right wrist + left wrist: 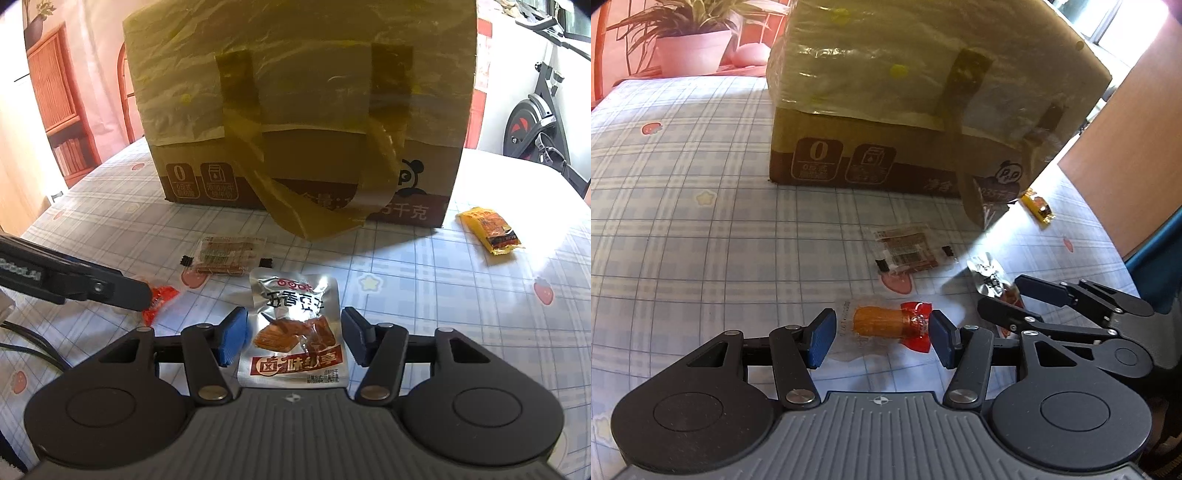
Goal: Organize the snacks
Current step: 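Lower the left gripper onto the orange sausage packet and grasp it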
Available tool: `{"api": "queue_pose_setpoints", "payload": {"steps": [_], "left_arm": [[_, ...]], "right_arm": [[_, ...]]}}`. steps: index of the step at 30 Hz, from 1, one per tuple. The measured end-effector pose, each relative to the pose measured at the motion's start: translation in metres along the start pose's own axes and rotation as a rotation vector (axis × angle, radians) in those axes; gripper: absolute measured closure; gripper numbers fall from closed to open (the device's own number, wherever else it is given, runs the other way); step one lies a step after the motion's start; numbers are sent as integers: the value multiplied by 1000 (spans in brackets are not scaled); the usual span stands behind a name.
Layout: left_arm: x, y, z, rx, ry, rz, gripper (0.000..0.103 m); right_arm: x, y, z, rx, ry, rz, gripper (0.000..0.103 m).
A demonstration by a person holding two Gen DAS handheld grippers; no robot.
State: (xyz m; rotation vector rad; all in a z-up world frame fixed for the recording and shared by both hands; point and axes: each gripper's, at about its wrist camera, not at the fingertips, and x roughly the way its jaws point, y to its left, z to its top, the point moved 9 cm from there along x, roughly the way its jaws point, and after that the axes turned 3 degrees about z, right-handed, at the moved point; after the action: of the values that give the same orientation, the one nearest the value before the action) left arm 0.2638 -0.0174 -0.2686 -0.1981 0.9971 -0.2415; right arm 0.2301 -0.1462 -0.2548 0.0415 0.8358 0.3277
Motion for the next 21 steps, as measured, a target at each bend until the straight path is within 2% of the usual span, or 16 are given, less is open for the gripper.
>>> {"api": "queue_pose_setpoints", "payload": {"steps": [12,19,20,21], "left_arm": [[2,0,1,12,0,21,44],[9,-10,3,81,-23,32,40],[10,-11,3,90,-21,41,40],[10,-13,3,101,-15,50,47]], "right_arm": [[1,-2,-2,10,1,5,44],[1,-1,-2,9,2,3,44],[1,-1,-2,8,2,3,44],[1,-2,-2,9,3,3,44]]}}
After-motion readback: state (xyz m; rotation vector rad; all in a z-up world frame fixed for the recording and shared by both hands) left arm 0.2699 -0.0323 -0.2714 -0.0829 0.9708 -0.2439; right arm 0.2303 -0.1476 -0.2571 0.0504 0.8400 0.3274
